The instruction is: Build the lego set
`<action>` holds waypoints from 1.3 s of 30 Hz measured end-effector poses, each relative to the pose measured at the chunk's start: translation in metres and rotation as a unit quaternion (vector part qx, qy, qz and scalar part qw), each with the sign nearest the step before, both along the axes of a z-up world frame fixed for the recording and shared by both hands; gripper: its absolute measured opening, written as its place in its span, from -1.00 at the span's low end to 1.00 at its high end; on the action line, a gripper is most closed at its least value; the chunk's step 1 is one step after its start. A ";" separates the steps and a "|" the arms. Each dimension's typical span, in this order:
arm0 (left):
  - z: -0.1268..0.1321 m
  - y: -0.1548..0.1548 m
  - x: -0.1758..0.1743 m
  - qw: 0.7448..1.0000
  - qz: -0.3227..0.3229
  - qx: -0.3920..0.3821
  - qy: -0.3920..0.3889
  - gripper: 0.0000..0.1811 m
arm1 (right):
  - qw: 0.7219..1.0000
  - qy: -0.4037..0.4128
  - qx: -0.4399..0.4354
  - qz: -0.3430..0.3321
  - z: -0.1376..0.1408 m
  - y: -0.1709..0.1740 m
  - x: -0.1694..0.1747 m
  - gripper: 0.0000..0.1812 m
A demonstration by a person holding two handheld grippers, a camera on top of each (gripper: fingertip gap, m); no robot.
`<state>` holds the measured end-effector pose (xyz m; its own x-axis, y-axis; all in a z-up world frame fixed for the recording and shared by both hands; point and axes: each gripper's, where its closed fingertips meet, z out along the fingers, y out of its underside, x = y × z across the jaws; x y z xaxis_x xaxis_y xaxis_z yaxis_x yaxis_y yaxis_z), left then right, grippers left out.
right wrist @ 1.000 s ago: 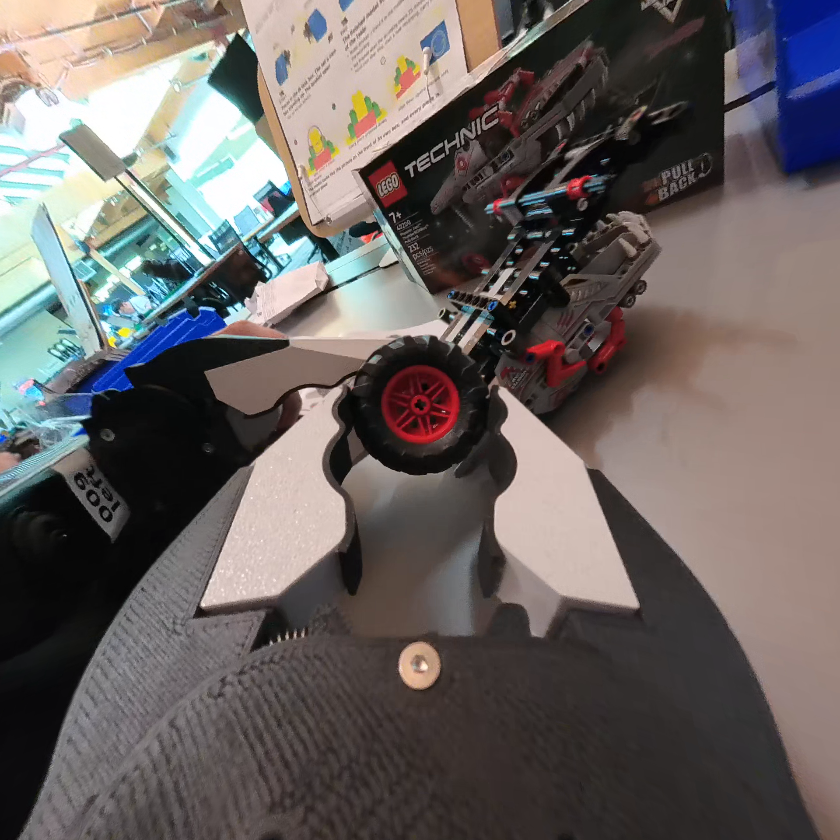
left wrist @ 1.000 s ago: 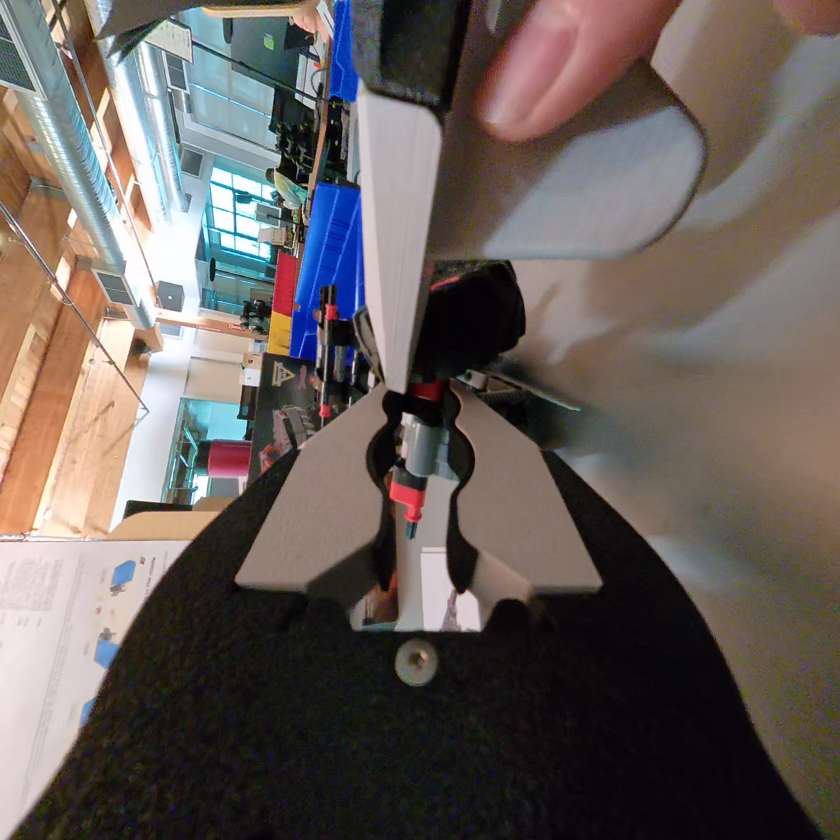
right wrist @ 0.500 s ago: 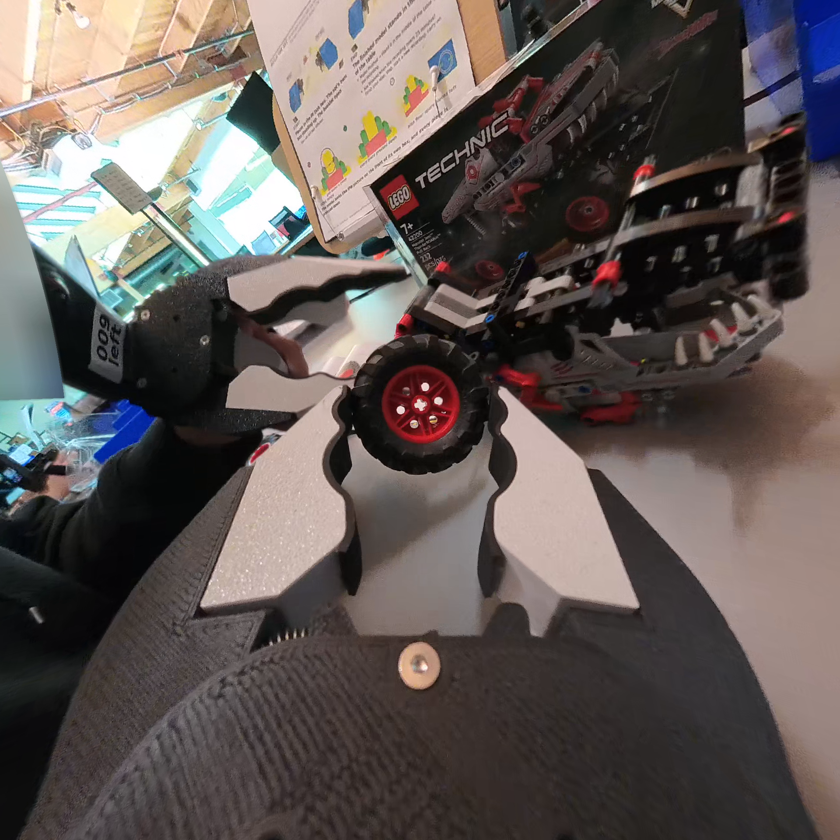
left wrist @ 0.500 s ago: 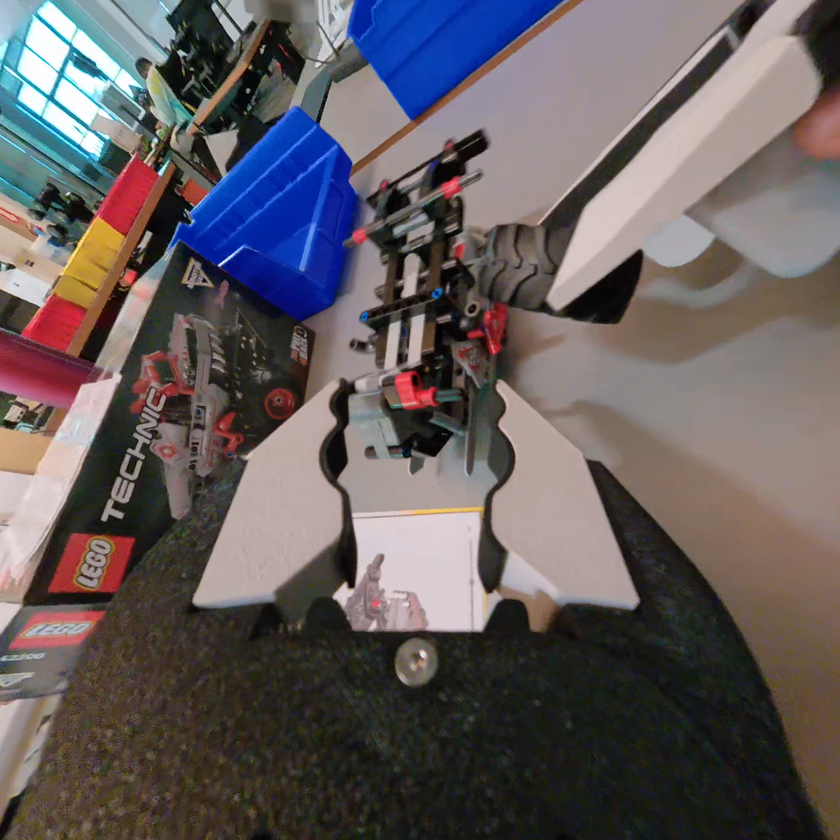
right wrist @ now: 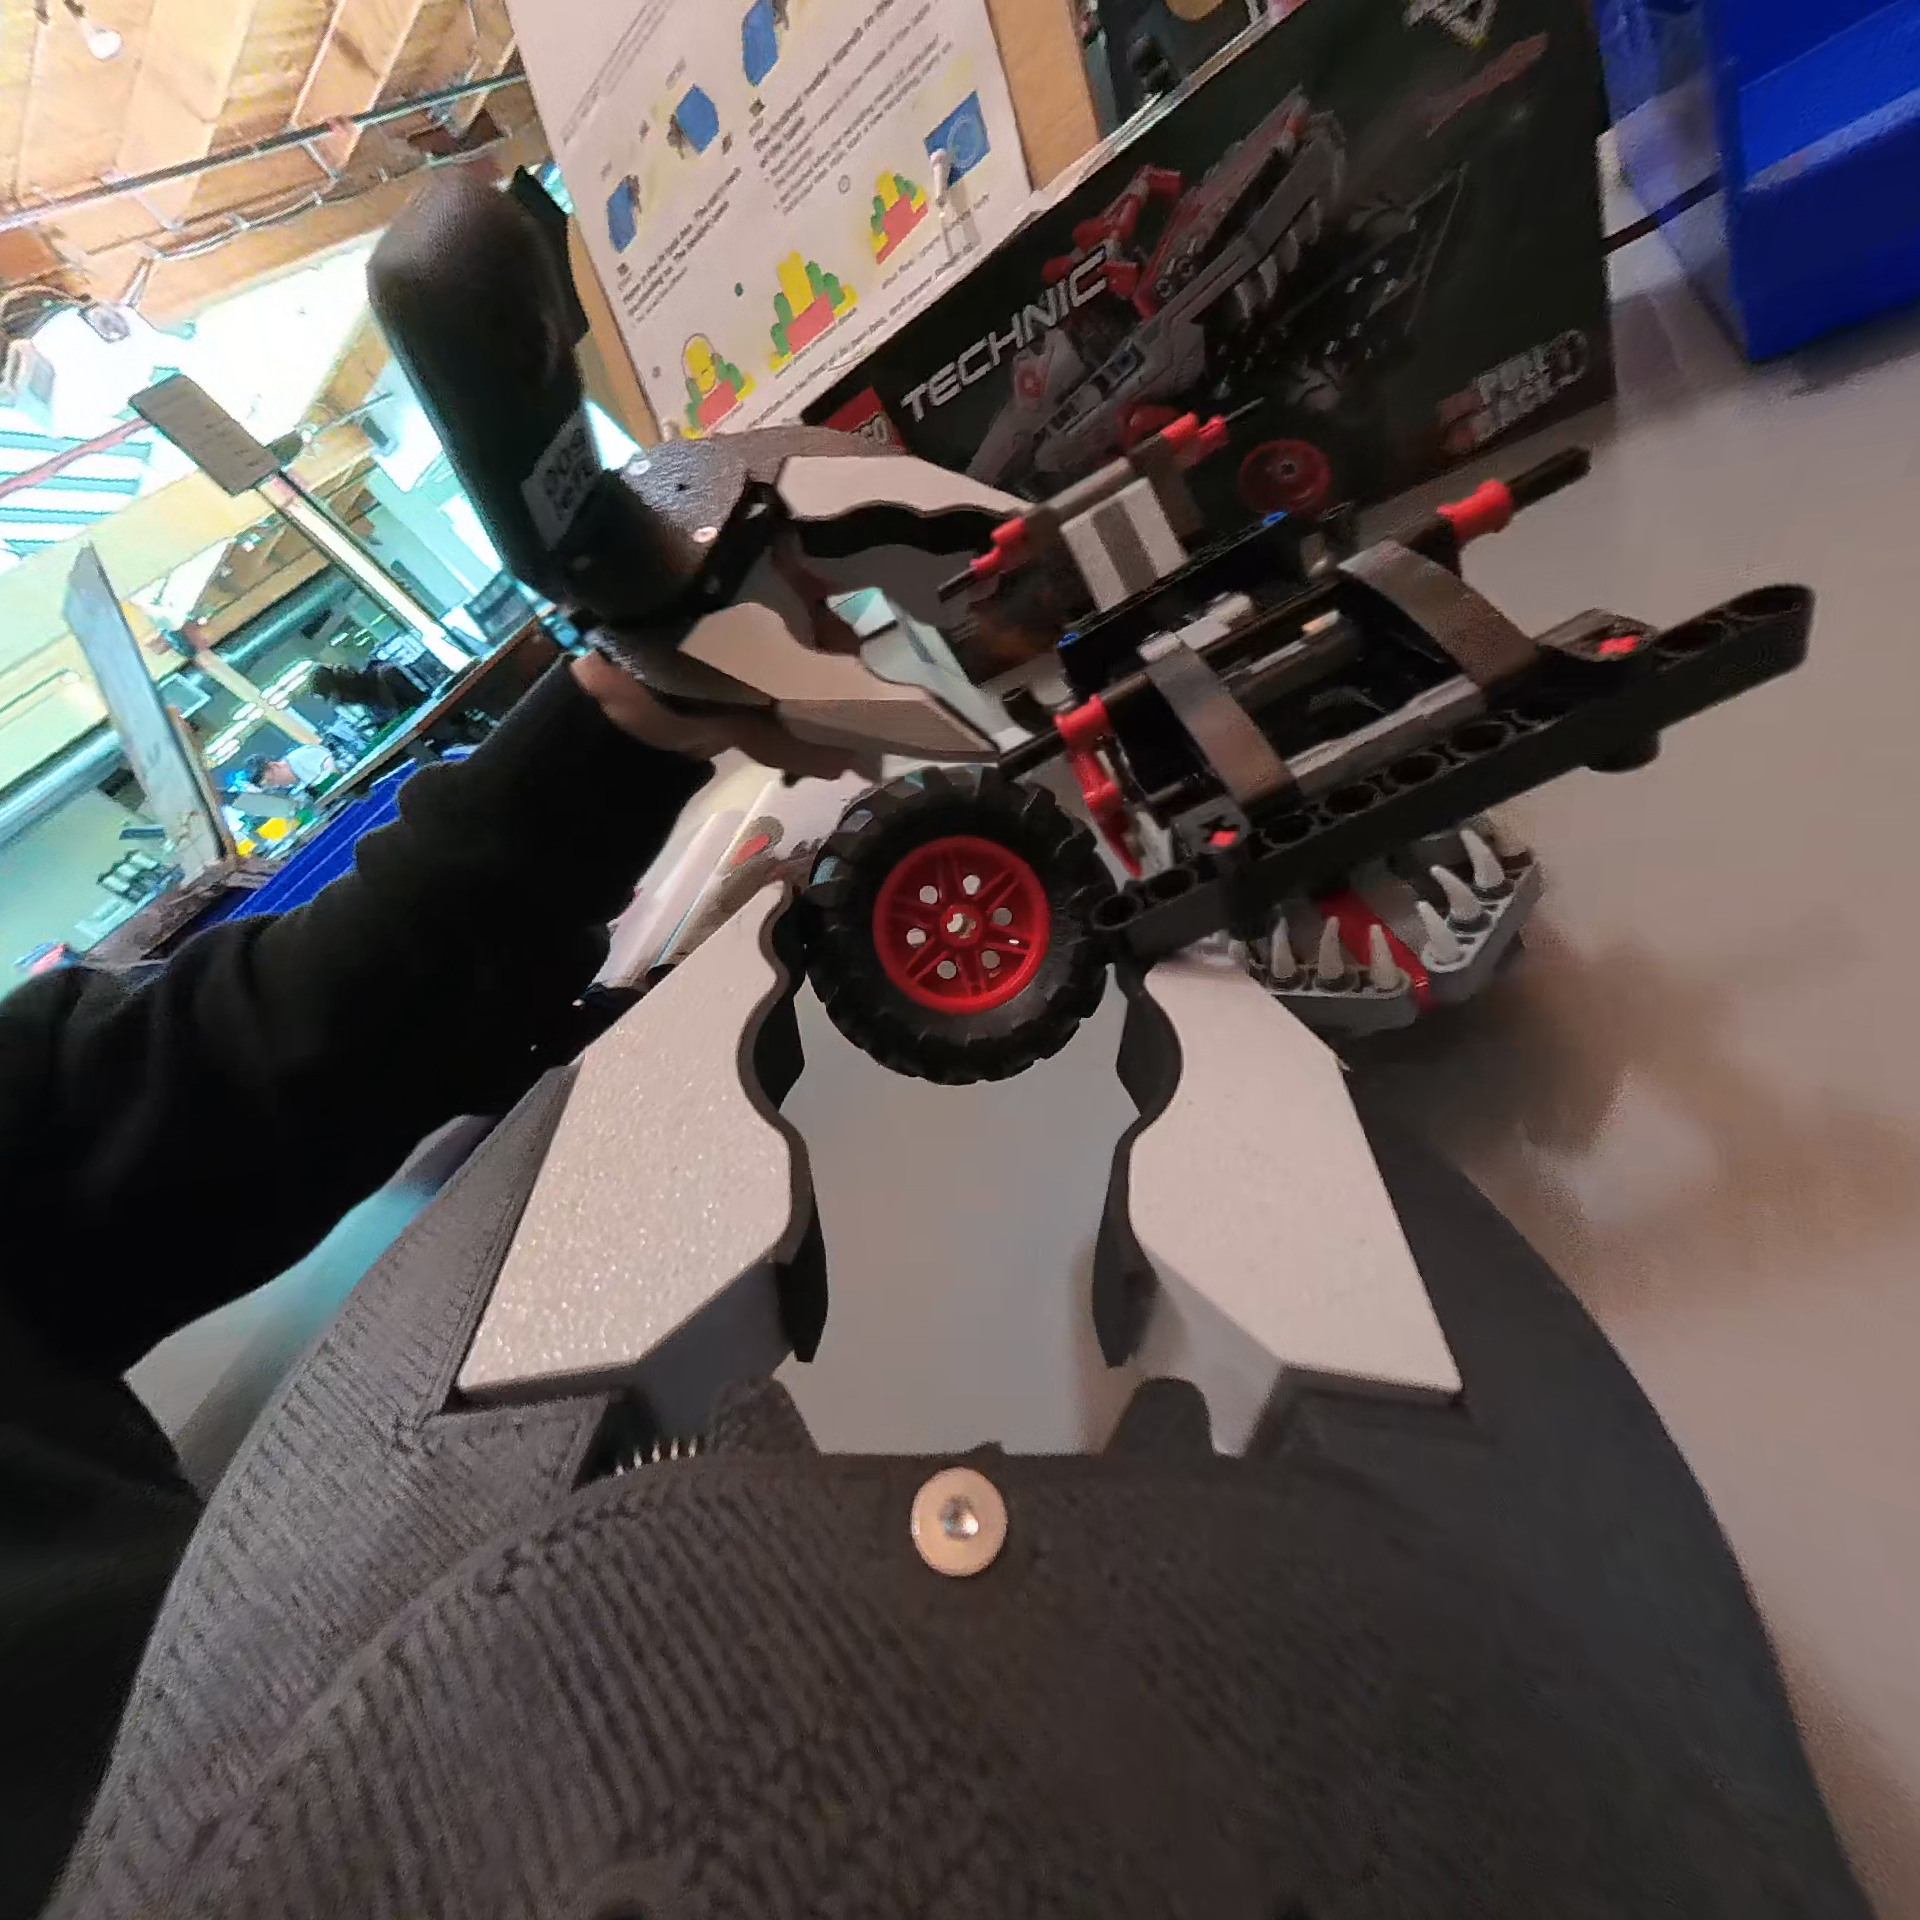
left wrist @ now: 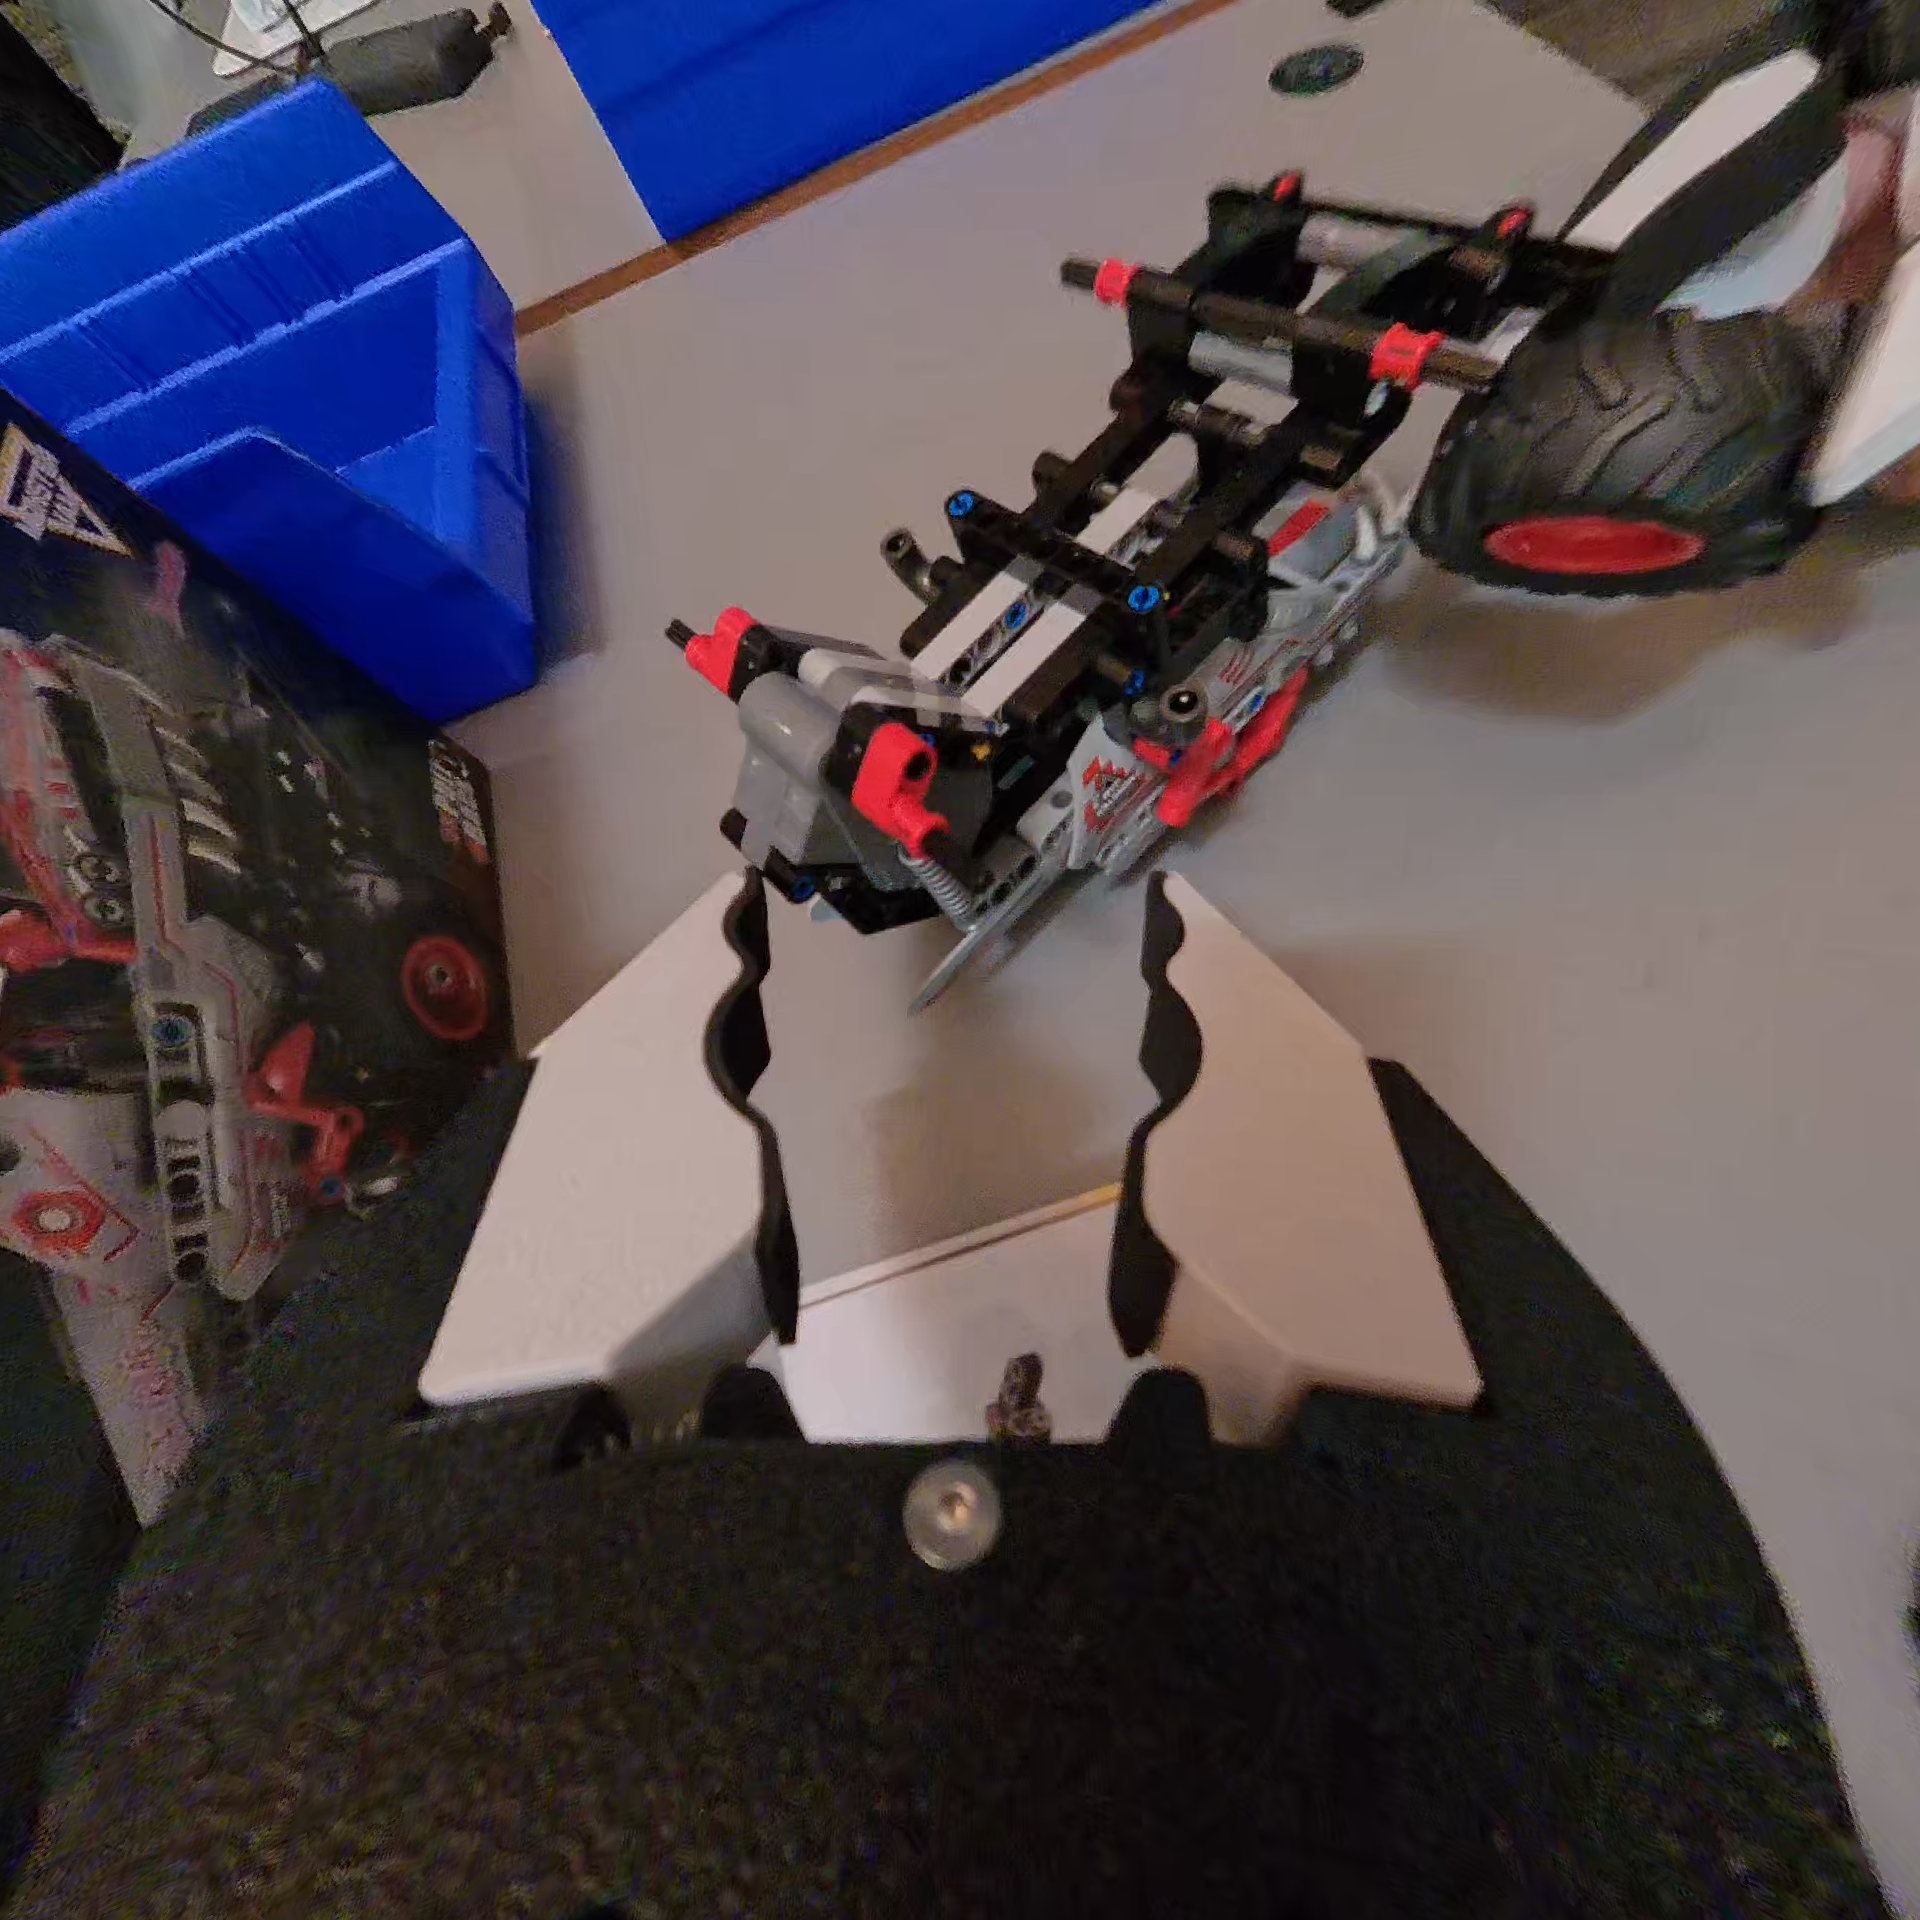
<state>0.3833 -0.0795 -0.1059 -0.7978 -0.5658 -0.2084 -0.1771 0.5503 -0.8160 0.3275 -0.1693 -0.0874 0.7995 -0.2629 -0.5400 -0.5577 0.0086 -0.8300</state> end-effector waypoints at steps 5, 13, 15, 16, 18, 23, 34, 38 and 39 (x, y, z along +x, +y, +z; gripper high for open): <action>0.003 -0.007 -0.037 0.999 -0.022 0.027 0.022 -0.41 | 1.000 -0.001 0.004 -0.023 0.004 -0.018 0.009 -0.35; 0.001 -0.032 -0.037 0.979 0.174 -0.061 0.088 -0.52 | 0.999 0.012 0.019 -0.031 0.003 -0.026 0.015 -0.35; 0.004 -0.045 -0.043 0.978 0.170 -0.085 0.081 -0.57 | 0.999 0.006 0.015 -0.029 0.004 -0.027 0.013 -0.35; 0.005 -0.051 -0.048 0.978 0.160 -0.096 0.091 -0.54 | 0.999 0.003 0.015 -0.031 0.005 -0.028 0.013 -0.35; 0.006 -0.058 -0.054 0.974 0.157 -0.121 0.108 -0.47 | 0.999 0.007 0.019 -0.026 0.007 -0.029 0.012 -0.35; 0.008 -0.076 -0.052 0.955 0.188 -0.189 0.132 -0.51 | 0.999 0.021 0.033 -0.014 0.008 -0.027 0.007 -0.35; 0.006 -0.092 -0.036 0.954 0.274 -0.119 -0.013 -0.74 | 0.961 0.195 0.191 -0.045 0.018 -0.029 -0.001 -0.34; 0.006 -0.094 -0.037 0.949 0.292 -0.121 -0.025 -0.74 | 0.913 0.286 0.283 -0.067 0.017 -0.035 0.005 -0.35; 0.006 -0.095 -0.038 0.947 0.295 -0.123 -0.025 -0.74 | 0.904 0.298 0.298 -0.073 0.016 -0.036 0.005 -0.35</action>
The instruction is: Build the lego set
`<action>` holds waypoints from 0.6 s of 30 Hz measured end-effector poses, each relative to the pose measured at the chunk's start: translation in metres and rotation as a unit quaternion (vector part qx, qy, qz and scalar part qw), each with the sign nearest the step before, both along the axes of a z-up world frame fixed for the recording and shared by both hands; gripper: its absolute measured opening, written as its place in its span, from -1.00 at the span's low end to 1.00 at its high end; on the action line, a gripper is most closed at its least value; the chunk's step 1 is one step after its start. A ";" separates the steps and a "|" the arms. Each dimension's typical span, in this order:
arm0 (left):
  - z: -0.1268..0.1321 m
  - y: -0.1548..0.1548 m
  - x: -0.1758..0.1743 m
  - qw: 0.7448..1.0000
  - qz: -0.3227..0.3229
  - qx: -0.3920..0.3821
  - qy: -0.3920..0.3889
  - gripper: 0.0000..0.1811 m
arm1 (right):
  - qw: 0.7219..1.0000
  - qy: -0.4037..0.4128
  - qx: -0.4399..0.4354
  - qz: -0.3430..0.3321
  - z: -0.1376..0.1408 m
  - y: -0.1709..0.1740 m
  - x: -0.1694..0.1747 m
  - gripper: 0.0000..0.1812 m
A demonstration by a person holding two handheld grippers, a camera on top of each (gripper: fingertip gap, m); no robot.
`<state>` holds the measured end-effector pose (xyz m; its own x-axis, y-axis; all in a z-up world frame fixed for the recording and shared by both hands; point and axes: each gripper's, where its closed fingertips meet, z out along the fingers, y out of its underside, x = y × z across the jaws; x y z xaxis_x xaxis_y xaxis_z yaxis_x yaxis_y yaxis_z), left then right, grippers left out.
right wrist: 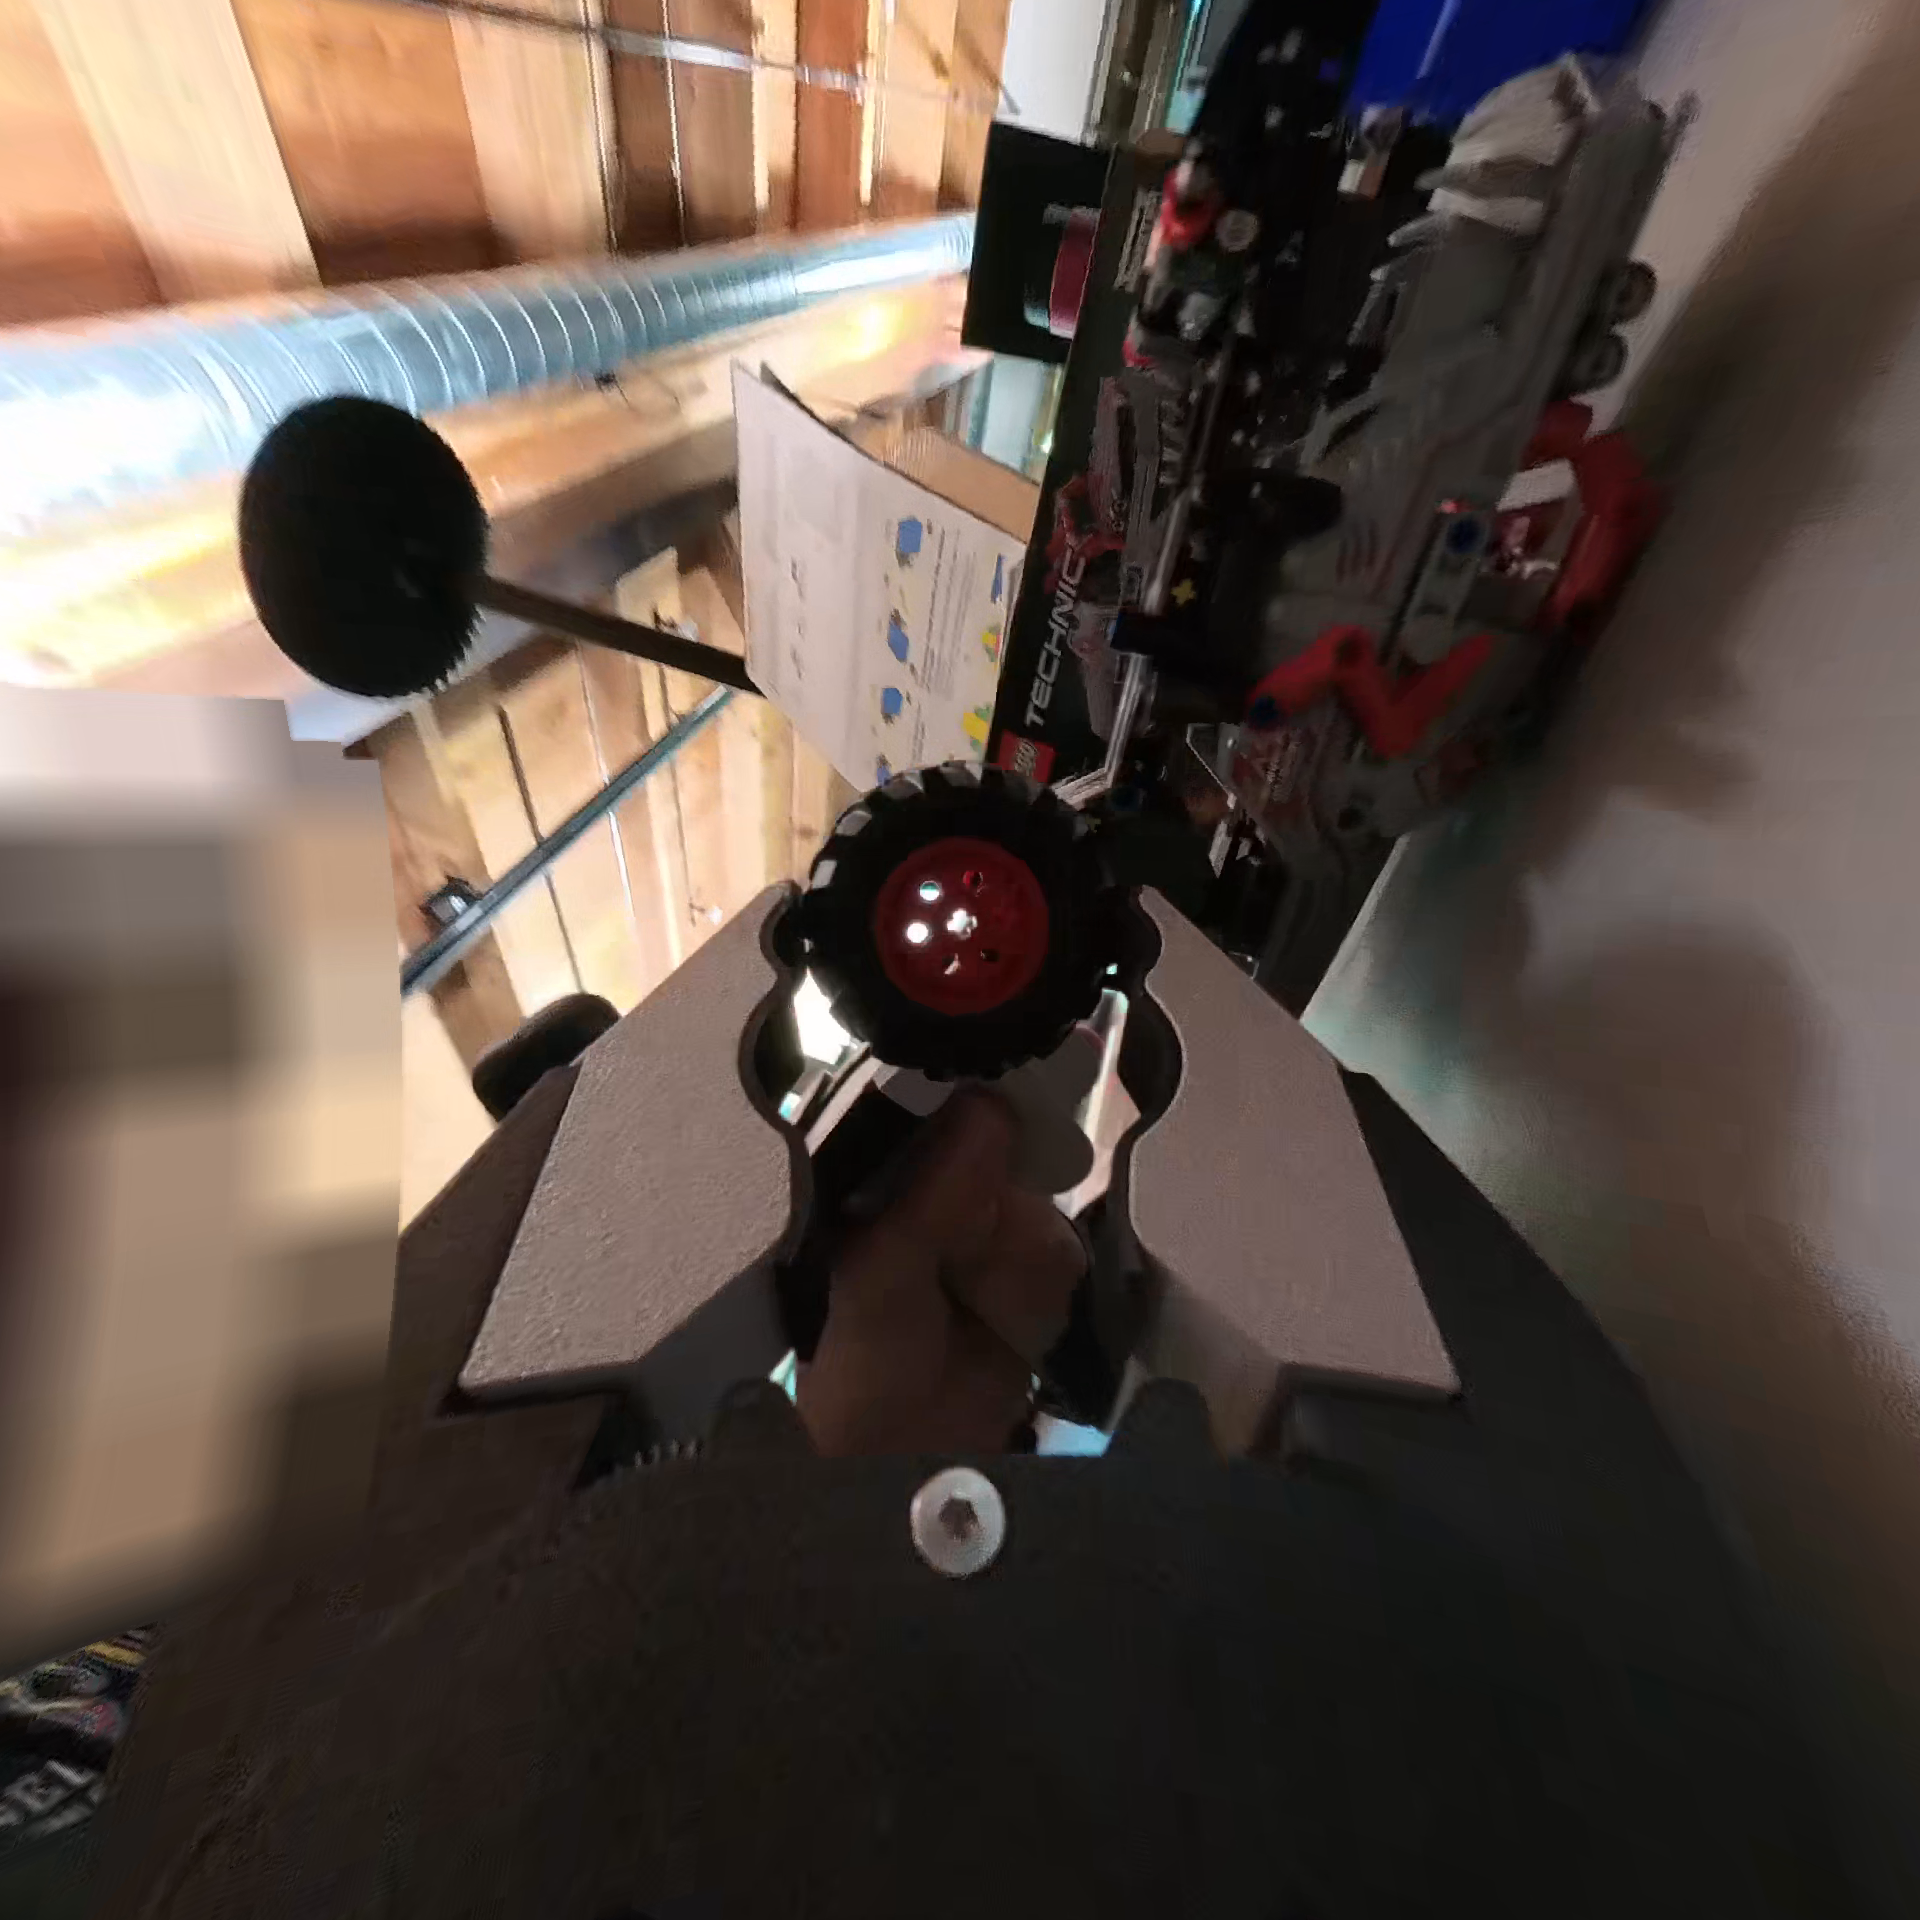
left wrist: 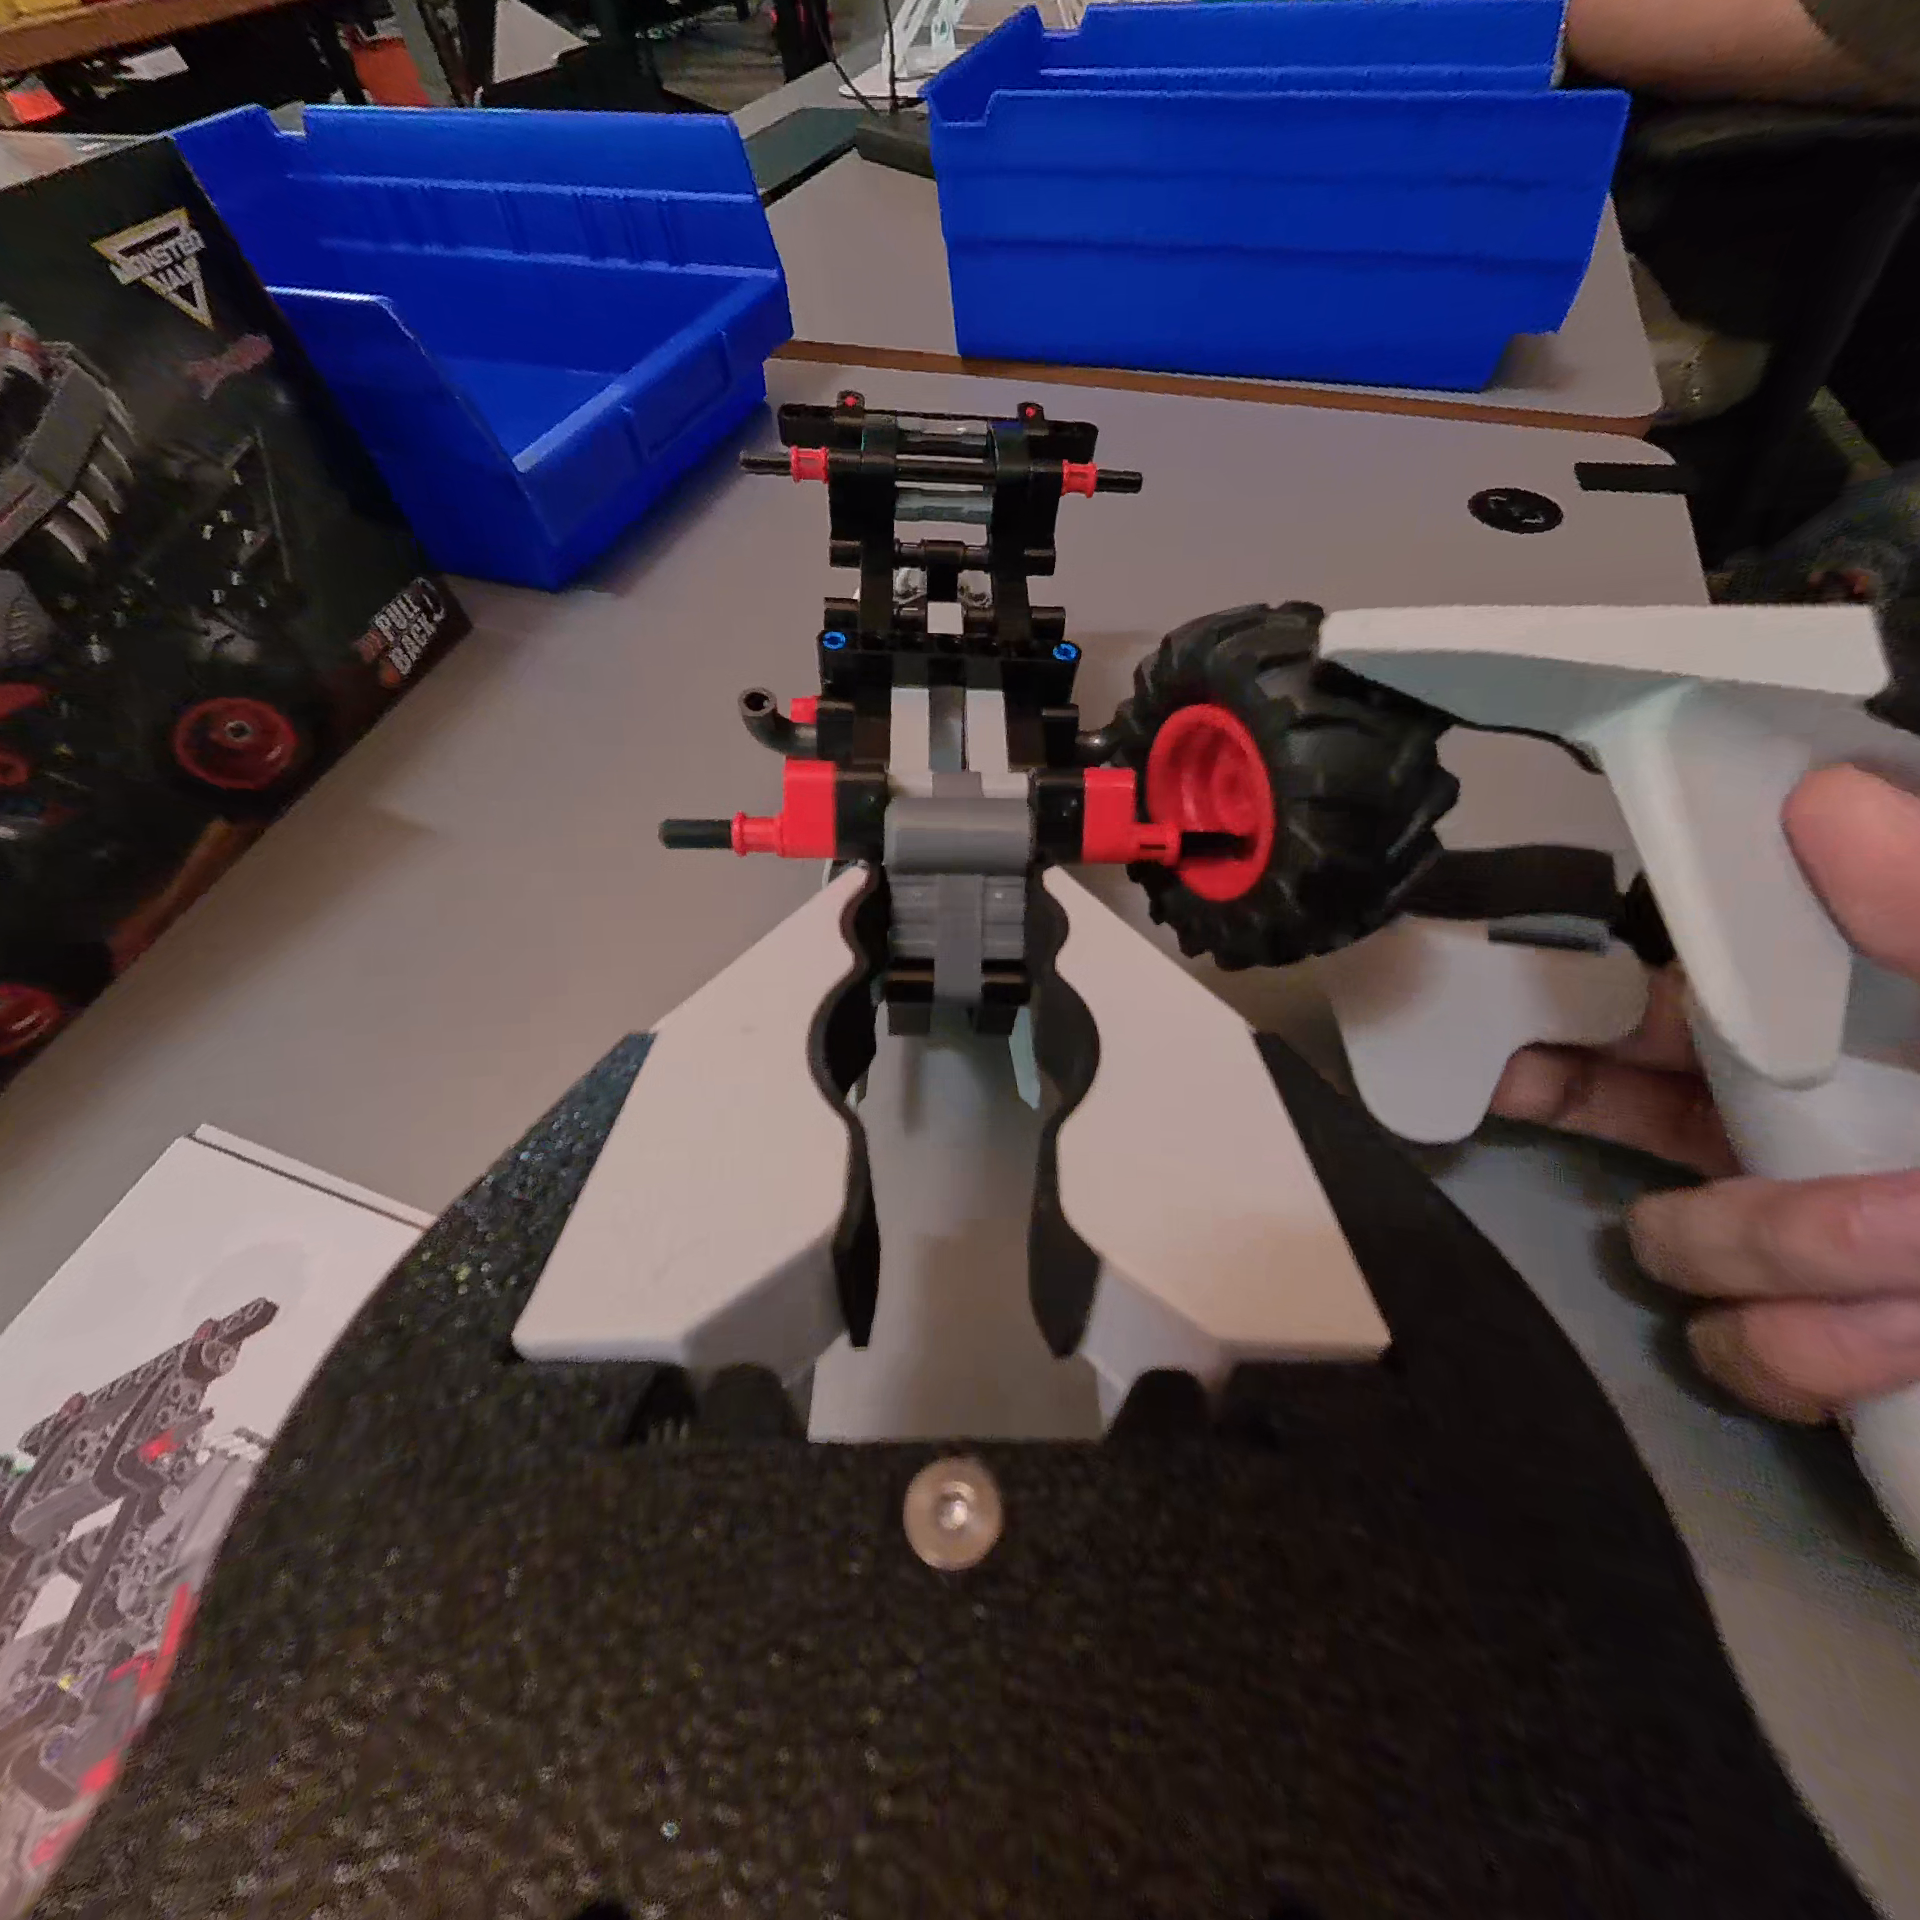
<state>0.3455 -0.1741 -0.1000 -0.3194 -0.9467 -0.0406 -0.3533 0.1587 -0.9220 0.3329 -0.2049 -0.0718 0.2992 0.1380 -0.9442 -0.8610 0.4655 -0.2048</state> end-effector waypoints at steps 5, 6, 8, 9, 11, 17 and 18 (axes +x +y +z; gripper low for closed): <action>-0.001 -0.001 -0.001 1.000 0.007 0.003 -0.009 -0.74 | 0.999 0.019 0.034 -0.027 -0.001 -0.002 0.000 -0.35; 0.000 -0.001 0.000 1.000 0.007 0.005 -0.010 -0.74 | 0.998 0.029 0.046 -0.028 -0.001 -0.003 0.000 -0.35; 0.000 -0.001 0.000 1.000 0.006 0.007 -0.013 -0.74 | 0.996 0.045 0.069 -0.029 -0.001 -0.005 0.000 -0.34; 0.000 -0.001 0.000 1.000 0.007 0.006 -0.014 -0.74 | 0.996 0.049 0.073 -0.028 -0.001 -0.004 0.000 -0.34; 0.000 0.000 0.000 1.000 0.007 0.001 -0.012 -0.74 | 0.996 0.053 0.073 -0.022 -0.002 -0.003 -0.001 -0.35; -0.001 0.003 0.001 1.000 0.009 -0.016 -0.008 -0.74 | 0.997 0.057 0.058 -0.013 -0.006 -0.001 -0.002 -0.35; -0.001 0.003 0.001 1.000 0.009 -0.016 -0.008 -0.74 | 0.997 0.055 0.051 -0.006 -0.008 0.001 -0.004 -0.35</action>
